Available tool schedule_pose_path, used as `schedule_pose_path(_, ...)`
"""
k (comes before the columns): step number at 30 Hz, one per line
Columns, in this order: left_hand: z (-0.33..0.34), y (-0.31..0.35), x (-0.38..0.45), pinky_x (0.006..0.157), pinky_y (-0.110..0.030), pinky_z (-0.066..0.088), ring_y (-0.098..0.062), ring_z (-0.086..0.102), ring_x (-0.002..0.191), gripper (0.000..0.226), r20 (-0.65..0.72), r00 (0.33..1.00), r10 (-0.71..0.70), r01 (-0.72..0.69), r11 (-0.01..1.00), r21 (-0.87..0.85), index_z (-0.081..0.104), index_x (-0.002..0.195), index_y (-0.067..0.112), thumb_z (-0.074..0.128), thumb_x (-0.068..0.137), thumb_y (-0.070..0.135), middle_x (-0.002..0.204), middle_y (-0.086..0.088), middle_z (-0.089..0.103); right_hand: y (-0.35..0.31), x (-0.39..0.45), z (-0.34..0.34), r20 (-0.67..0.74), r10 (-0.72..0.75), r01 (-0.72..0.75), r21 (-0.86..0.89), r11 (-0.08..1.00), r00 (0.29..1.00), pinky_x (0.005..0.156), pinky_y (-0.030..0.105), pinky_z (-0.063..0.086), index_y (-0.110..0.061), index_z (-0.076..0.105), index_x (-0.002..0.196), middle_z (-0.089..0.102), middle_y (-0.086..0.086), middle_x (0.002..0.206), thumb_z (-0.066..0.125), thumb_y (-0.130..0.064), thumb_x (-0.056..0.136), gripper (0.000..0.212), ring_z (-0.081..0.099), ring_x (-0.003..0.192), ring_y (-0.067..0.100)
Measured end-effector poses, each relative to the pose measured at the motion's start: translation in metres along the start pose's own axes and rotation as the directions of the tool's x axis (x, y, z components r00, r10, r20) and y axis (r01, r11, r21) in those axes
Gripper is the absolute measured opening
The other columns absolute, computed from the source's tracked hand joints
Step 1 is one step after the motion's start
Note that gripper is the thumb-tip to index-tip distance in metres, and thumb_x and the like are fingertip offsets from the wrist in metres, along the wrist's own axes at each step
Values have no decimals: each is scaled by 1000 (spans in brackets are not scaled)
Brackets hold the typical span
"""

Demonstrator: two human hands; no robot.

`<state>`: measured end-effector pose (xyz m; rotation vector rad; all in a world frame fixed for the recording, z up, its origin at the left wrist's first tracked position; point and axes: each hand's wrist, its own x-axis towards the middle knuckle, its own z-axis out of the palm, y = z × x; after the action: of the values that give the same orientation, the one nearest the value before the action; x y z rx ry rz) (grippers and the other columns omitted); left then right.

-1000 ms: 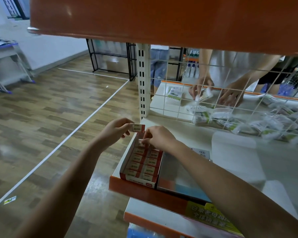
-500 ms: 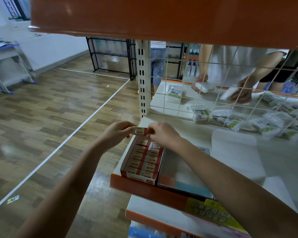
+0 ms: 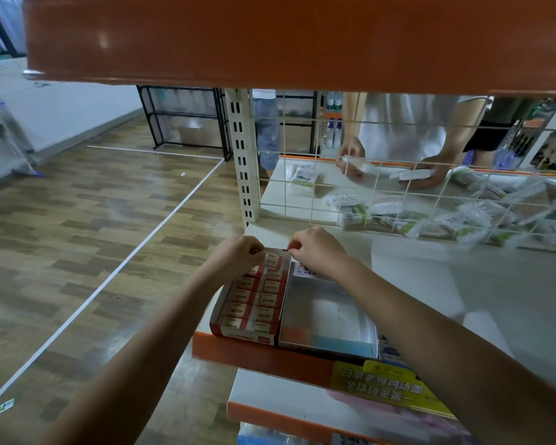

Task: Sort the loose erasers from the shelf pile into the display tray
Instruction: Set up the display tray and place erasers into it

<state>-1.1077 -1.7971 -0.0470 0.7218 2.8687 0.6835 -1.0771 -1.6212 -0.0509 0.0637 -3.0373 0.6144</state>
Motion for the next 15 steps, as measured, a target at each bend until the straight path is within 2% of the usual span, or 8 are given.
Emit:
schedule_pose_path(3, 4, 2, 0, 54, -8, 35, -5, 55, 77, 22, -48, 998, -29, 28, 999, -20, 62, 110, 12, 55, 92, 23, 106, -2, 69, -1, 0, 1, 0, 4, -4, 9, 1000, 1000, 81, 32, 49, -12, 68, 106, 66, 9, 108, 52, -20, 92, 22, 60, 97, 22)
schedule_pose_path(7, 11, 3, -1, 63, -20, 45, -13, 62, 82, 18, -129, 989, -75, 71, 997, -34, 57, 105, 12, 56, 91, 23, 102, -3, 69, 0, 1, 5, 10, 19, -19, 33, 999, 1000, 77, 29, 47, -12, 66, 106, 67, 7, 106, 52, -20, 93, 21, 61, 93, 22)
schedule_pose_path(12, 22, 10, 0, 68, -27, 54, -14, 63, 80, 13, -174, 982, -74, 78, 997, 20, 61, 97, 12, 58, 90, 22, 92, -2, 68, 0, 0, 8, -1, 29, -29, 49, 998, 1000, 75, 28, 46, -11, 66, 104, 67, 7, 104, 52, -19, 94, 20, 60, 91, 22)
schedule_pose_path(15, 26, 14, 1, 56, -23, 46, -14, 59, 74, 13, -199, 976, -94, 111, 991, 80, 62, 95, 12, 57, 91, 23, 89, -1, 66, 0, 1, 9, -1, 42, -42, 51, 998, 999, 74, 28, 44, -11, 65, 104, 67, 7, 103, 51, -20, 94, 19, 60, 92, 22)
